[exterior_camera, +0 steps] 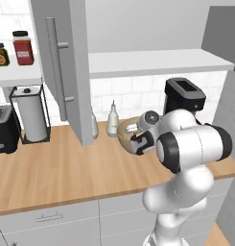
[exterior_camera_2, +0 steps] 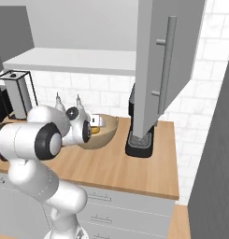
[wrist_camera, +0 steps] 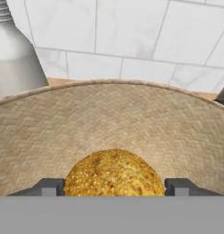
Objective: Open the cabinet, pick up the bread from the cabinet and place it in the basket. Then move the basket to the dining counter.
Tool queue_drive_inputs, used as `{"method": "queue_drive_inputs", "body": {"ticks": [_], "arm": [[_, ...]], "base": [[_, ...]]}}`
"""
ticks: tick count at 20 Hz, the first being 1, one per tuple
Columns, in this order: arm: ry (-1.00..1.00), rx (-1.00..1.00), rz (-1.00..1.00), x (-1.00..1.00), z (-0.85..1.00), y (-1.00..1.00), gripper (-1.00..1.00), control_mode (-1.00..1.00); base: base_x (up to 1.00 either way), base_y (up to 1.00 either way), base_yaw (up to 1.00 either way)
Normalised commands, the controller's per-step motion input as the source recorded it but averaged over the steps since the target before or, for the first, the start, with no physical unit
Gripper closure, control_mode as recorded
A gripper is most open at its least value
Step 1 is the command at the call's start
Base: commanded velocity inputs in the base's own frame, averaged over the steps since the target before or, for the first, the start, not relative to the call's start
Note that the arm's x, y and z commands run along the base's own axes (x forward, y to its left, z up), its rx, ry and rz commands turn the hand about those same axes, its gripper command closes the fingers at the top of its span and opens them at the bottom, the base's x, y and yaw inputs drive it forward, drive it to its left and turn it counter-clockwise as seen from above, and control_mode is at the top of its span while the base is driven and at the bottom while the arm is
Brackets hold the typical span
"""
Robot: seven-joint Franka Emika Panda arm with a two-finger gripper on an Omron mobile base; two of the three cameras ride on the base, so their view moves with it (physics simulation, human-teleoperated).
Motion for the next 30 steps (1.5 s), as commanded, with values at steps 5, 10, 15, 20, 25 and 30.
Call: {"method": "queue_drive_inputs", "body": {"ticks": [5, 10, 15, 20, 25, 30], "arm": [[0.0, 0.0, 0.0, 0.01, -0.36, 0.0, 1.0, -1.0], [0.0, 0.0, 0.0, 0.1, -0.1, 0.0, 1.0, -1.0], [0.0, 0.0, 0.0, 0.03, 0.17, 0.0, -1.0, -1.0], [0.0, 0.0, 0.0, 0.0, 0.72, 0.01, -1.0, -1.0], [0.01, 0.0, 0.02, 0.0, 0.84, 0.02, -1.0, -1.0], [0.15, 0.01, 0.03, -0.07, 0.77, 0.31, -1.0, -1.0]], "base": [[0.0, 0.0, 0.0], [0.0, 0.0, 0.0], [0.0, 0.0, 0.0], [0.0, 0.0, 0.0], [0.0, 0.0, 0.0], [0.0, 0.0, 0.0]]}}
